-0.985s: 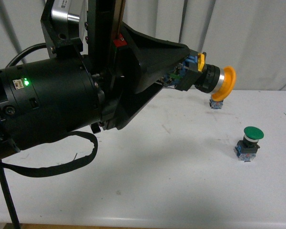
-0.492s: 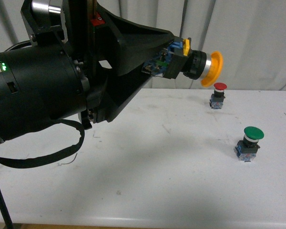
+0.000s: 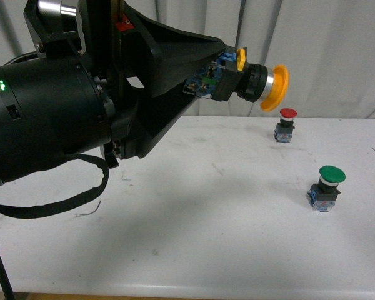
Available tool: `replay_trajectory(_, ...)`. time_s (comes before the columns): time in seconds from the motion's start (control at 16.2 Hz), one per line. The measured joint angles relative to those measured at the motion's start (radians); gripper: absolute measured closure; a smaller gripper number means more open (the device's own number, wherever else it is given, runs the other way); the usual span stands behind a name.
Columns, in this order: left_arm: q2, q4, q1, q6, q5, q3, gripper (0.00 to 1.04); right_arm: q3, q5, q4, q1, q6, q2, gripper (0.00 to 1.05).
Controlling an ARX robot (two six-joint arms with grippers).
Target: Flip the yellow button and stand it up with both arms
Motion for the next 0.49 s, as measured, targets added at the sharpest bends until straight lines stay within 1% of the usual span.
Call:
replay_trajectory(0.06,0.0,0.0,0.0,0.0,0.0,0.0,0.69,0.086,0.005,0.082,0.04,0.021,0.155,0.06)
replay_trajectory(0.12,-0.005,-0.001,0.003,-0.001,0.0,0.0,0.69,0.156,-0.005,0.126,0.068,0.061,0.291,0.06)
replay_trajectory(0.25,-0.019,0.0,0.012,-0.003,0.0,0.0,0.69,0.188,-0.083,0.219,0.074,0.182,0.409,0.06)
replay_trajectory(0.31,-0.021,0.0,0.017,-0.004,0.0,0.0,0.69,0.18,-0.134,0.315,0.081,0.291,0.449,0.06)
replay_trajectory(0.37,-0.021,0.0,0.017,-0.004,-0.003,-0.003,0.69,0.16,-0.163,0.41,0.1,0.378,0.48,0.06)
replay_trajectory(0.43,-0.021,0.0,0.016,-0.004,-0.002,-0.006,0.69,0.137,-0.202,0.488,0.127,0.499,0.517,0.06)
replay_trajectory(0.49,-0.021,0.0,0.016,-0.004,-0.002,-0.008,0.69,0.128,-0.217,0.494,0.152,0.614,0.552,0.06)
